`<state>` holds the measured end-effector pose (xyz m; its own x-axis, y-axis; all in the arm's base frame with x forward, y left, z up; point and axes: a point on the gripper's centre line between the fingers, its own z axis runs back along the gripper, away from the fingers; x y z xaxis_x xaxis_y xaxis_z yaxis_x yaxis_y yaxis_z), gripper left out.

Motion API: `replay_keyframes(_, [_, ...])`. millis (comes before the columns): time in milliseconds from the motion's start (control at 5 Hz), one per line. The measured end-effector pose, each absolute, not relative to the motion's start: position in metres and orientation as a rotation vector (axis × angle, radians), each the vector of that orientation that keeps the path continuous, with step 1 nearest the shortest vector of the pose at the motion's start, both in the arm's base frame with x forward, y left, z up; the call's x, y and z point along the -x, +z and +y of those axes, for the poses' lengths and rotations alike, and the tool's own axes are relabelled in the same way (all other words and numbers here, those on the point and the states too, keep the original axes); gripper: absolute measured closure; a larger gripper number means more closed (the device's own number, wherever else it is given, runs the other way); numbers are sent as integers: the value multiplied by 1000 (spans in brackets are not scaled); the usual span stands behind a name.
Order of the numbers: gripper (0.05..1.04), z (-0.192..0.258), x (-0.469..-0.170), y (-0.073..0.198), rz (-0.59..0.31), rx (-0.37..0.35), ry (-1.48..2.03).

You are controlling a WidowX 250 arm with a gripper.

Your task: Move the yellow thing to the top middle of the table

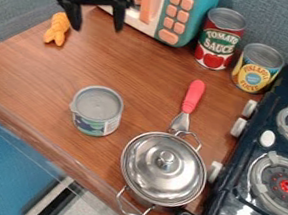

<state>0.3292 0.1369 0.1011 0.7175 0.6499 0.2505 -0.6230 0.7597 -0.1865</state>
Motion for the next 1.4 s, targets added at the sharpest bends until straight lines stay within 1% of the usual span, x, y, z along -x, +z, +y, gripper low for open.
replay_keyframes(200, [83, 162, -340, 93, -313, 98, 753])
replay_keyframes(400, [83, 185, -342, 84, -313, 65, 800])
replay_keyframes(600, [83, 194, -343, 75, -328, 24, 790])
replay_keyframes(1000, [83, 207, -344, 38, -266, -21, 790])
replay_keyframes(1200, [83, 220, -343, 36, -268, -44, 810])
replay_keyframes(1400, [83, 225, -345, 30, -249, -50, 818])
